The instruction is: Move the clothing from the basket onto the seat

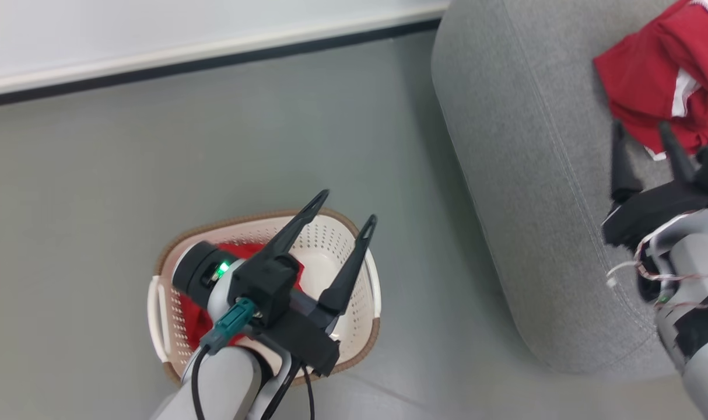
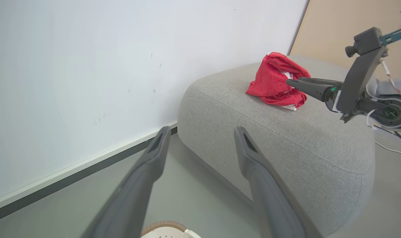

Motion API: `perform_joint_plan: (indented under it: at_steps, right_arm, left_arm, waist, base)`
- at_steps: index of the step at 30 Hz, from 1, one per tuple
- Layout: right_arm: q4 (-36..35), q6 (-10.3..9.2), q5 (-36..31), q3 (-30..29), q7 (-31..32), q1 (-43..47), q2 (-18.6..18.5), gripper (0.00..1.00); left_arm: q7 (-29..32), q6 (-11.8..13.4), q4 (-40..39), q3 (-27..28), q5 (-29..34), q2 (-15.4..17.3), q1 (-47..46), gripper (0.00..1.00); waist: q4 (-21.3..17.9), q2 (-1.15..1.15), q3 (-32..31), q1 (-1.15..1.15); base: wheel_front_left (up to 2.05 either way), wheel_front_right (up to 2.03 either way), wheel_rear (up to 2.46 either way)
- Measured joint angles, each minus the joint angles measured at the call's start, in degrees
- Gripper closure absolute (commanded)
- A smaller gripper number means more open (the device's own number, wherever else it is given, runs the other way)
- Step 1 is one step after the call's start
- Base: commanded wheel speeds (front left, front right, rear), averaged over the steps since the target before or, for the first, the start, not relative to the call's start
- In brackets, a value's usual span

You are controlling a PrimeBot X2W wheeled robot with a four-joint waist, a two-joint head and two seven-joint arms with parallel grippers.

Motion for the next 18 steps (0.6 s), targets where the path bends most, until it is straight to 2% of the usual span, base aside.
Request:
perform_joint_plan:
  at_steps: [9, 18]
  right_arm:
    - [-4.67, -0.54, -2.18, 1.29, 0.00, 4.85, 1.51, 0.00]
    - [-9.51, -1.98, -2.61, 1.37, 0.00, 10.65, 2.92, 0.00]
  left_arm:
    - [-1.57, 2.83, 1.55, 3.35, -2.11, 0.38, 4.41, 0.00]
    - [-3.08, 5.08, 2.32, 7.73, -3.81, 1.92, 9.55, 0.00]
  waist:
    - [2.30, 0.00, -4.53, 0.00]
    - [4.61, 0.00, -8.96, 0.00]
  base:
    - [0.00, 0.00, 0.00]
    - [0.00, 0.00, 0.00]
